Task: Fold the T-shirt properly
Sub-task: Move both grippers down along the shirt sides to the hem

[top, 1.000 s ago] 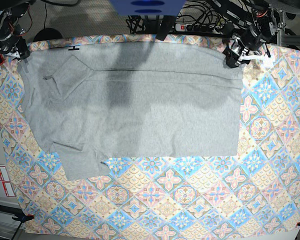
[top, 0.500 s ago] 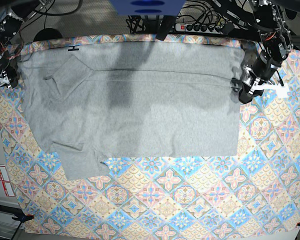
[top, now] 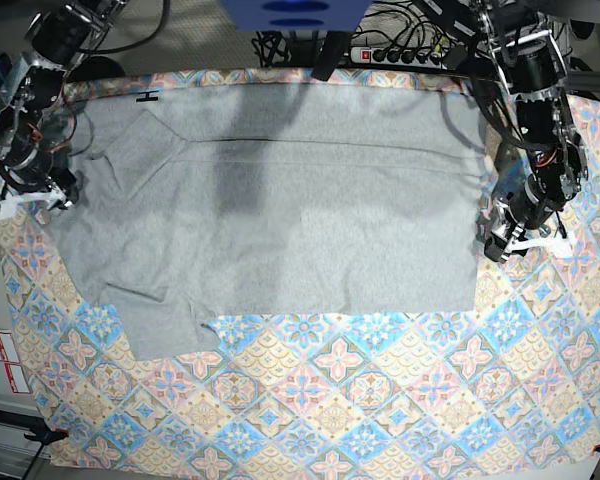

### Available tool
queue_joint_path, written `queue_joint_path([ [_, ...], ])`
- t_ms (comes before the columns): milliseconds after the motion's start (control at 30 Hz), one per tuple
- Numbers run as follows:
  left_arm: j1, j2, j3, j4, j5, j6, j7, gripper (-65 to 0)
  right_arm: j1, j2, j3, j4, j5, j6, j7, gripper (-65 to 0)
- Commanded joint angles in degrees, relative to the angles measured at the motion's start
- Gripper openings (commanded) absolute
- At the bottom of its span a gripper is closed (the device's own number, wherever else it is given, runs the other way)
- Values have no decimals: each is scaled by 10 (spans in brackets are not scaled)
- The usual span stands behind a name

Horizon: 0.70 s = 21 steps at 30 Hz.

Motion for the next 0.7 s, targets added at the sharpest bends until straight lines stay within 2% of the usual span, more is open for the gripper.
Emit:
queue_joint_path([
  [0,-29,-10,5,-1,12,-6,-9,-465,18,18,-8,11,6,2,13,-362],
  [167,-113,-10,35,-94,87,-6,-11,-465,43,18,-49,11,5,2,13,-364],
  [300,-163,-10,36,-161,116,-6,-12,-465,57,17,-54,11,5,2,12,-364],
  [467,-184,-6,36,-217,163,-6,-60,-465,59,17,-54,11,5,2,12,-364],
  [667,-223,-5,37,-316,181,-10,-89,-464,63,17,-54,11,5,2,11,-362],
])
